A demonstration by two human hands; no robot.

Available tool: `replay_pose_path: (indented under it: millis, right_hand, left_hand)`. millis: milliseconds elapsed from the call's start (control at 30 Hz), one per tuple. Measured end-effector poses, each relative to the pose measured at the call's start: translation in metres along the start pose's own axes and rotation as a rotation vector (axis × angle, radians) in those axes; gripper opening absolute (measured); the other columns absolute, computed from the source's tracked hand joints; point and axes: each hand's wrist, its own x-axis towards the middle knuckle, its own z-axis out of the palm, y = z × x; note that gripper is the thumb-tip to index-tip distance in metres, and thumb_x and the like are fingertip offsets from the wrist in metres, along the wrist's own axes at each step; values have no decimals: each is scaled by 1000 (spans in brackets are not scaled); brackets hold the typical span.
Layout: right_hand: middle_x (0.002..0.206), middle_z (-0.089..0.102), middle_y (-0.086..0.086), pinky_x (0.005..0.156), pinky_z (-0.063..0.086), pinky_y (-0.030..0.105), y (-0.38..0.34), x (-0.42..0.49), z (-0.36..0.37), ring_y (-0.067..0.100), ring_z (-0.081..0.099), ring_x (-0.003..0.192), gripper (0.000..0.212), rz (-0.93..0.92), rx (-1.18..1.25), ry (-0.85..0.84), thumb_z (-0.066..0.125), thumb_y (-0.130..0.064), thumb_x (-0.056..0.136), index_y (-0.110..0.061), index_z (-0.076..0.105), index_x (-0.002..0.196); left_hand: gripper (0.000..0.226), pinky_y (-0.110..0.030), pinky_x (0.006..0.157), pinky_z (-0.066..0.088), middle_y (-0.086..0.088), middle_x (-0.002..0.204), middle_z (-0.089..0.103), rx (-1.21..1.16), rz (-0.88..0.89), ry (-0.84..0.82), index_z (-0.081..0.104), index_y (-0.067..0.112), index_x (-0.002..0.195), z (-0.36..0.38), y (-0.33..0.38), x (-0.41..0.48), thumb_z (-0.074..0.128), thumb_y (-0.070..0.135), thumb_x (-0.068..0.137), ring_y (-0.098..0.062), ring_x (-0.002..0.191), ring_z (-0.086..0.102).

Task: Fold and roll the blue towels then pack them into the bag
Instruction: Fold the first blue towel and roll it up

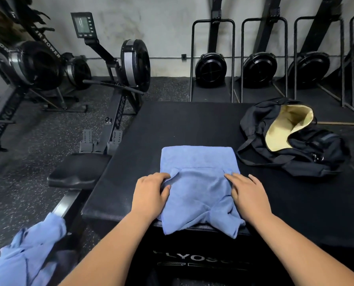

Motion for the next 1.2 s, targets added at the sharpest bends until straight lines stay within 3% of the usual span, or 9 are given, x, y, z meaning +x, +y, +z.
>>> replay_pose_path:
  millis: [133,300,367,433,600,733,933,1067,1200]
  right_hand:
    - [129,72,-9,119,35,41,-6,-42,-16,9,64,121,50,-40,25,19,37,-33,95,-27,71,131]
    - [118,75,-17,112,43,40,-16,-82,-34,6,68,112,38,-2,112,109,48,-39,96,-30,79,115]
    - [108,76,-19,96,54,40,-23,-74,-46,10,71,100,22,93,229,181,60,-34,99,-31,81,104]
    - [99,73,-22,89,54,37,-26,-58,-54,12,69,95,14,208,373,223,72,-24,96,-30,82,103]
    - [94,75,-16,86,48,24,-17,-4,-62,-3,64,84,32,425,594,229,67,-12,94,-36,77,113]
    - [93,76,-5,83,42,25,0,33,-46,8,67,80,37,464,545,157,67,-9,93,-25,70,126]
    - [80,71,-14,73,40,28,11,53,-26,13,66,81,13,459,443,167,68,-19,95,-29,77,97]
    - [93,65,-15,73,48,33,11,56,-10,14,63,85,12,405,367,199,66,-30,97,-37,74,103]
    - [108,57,-8,74,51,38,14,62,1,19,59,98,17,401,247,125,60,-39,99,-36,71,112]
  left_hand:
    - [19,-33,82,47,22,77,61,15,11,60,71,33,102,-9,1,-24,71,45,86,-5,68,54]
    - [11,-26,63,43,15,61,60,-53,-118,105,69,32,87,-18,10,-35,67,39,95,-9,58,57]
    - [15,-19,60,40,13,67,65,-196,-258,64,67,30,84,-23,14,-30,64,36,97,-8,68,61]
    - [15,-20,63,41,10,74,68,-316,-336,53,67,28,81,-27,15,-21,66,31,96,-7,74,61]
    - [8,-28,67,45,12,68,60,-555,-441,87,71,25,88,-30,17,19,68,26,96,-5,61,52]
    - [11,-22,61,42,11,73,67,-380,-384,28,69,28,89,-25,20,49,64,30,98,-3,65,59]
    - [25,-31,60,49,5,73,69,-273,-424,15,64,25,84,7,5,76,58,40,103,-15,70,64]
    - [24,-38,68,50,7,74,64,-163,-386,62,61,27,84,29,-6,77,54,41,103,-18,72,61]
    - [12,-37,78,47,12,100,55,-115,-393,68,63,36,110,39,-9,80,56,39,100,-15,81,59]
